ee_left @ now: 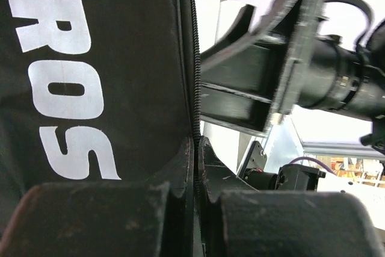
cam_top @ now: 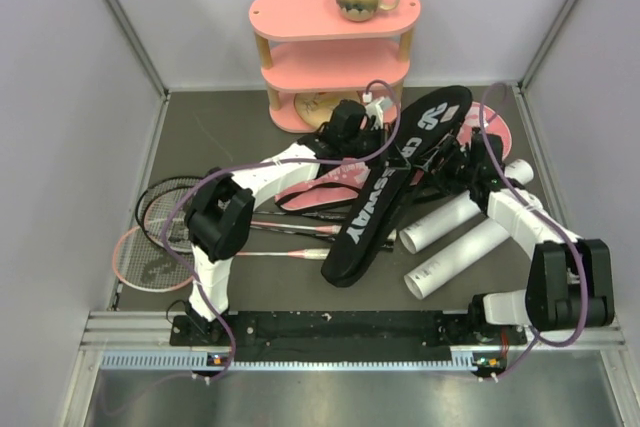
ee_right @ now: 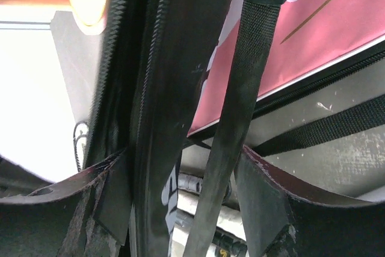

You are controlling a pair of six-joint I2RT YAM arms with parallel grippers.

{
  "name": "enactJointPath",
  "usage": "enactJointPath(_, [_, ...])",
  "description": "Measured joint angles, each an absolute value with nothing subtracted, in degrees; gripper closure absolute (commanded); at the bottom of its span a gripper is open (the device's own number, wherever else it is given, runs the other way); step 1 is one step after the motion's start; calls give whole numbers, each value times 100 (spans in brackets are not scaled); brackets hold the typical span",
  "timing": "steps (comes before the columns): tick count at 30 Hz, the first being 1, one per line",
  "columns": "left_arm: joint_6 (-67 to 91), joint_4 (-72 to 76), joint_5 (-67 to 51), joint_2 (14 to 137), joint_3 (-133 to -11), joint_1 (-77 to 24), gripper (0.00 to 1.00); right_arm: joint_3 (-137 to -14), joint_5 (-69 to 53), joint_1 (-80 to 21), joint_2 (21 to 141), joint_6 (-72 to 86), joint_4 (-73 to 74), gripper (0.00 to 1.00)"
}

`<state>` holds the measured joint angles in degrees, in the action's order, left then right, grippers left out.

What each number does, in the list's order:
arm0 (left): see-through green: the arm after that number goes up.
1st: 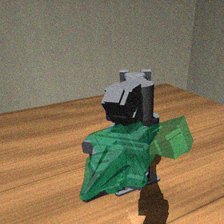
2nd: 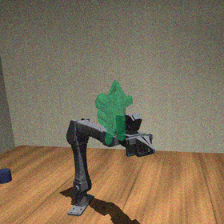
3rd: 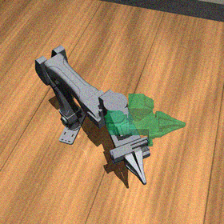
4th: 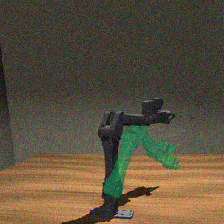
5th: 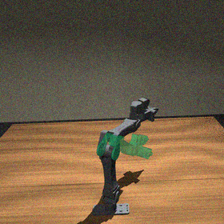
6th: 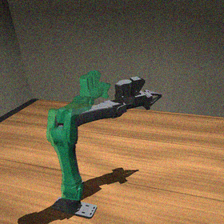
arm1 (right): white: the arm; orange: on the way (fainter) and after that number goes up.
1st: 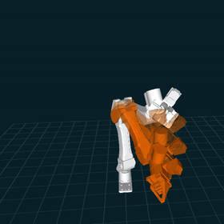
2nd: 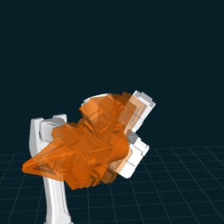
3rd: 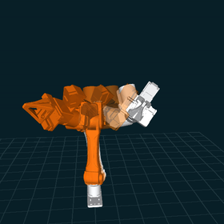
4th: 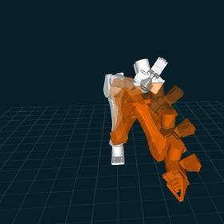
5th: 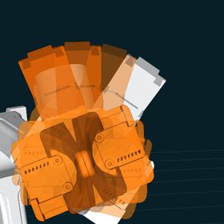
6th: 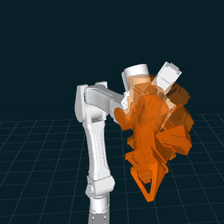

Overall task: Pack up the badminton gear
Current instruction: Open the racket bag at the center of the board.

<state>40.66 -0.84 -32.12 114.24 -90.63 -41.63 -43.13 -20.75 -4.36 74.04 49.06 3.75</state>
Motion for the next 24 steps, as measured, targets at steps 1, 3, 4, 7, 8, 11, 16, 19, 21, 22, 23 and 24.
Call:
enactJointPath(1, [4069,-71,-3214,11424,-9063,-4185,100,-4313,-2067,-458,7529,4934,281,47])
enactJointPath(3, [4080,-51,-3214,11424,-9063,-4233,100,-4313,-2027,-510,7797,5011,134,56])
enactJointPath(4, [4082,-45,-3214,11424,-9065,-4254,100,-4318,-2010,-528,7933,5061,71,79])
enactJointPath(7, [4097,-49,-3114,11395,-9056,-4283,100,-4434,-1874,-554,8228,5026,128,100])
enactJointPath(8, [4145,-5,-3011,11356,-9004,-4289,100,-4519,-1809,-563,8254,4936,263,100])
enactJointPath(11, [4431,314,-2676,10958,-8414,-4222,100,-5216,-1415,-631,8252,4423,1142,100])
enactJointPath(16, [4945,679,-2456,10613,-7999,-4027,87,-6794,-611,-716,8031,3312,2530,100])
enactJointPath(19, [5153,1081,-2475,10606,-7920,-4005,76,-7577,-279,-714,7935,2716,3251,100])
enactJointPath(21, [5192,1214,-2515,10536,-7732,-4025,69,-7977,-8,-762,7961,2338,3621,100])
enactJointPath(22, [5172,1221,-2504,10477,-7618,-4029,62,-8086,126,-779,7972,2198,3747,100])
enactJointPath(23, [5122,1223,-2471,10374,-7448,-4034,57,-8202,327,-816,7996,2043,3896,100])
enactJointPath(24, [5063,1170,-2449,10228,-7258,-4036,53,-8296,491,-869,8023,1911,4040,100])
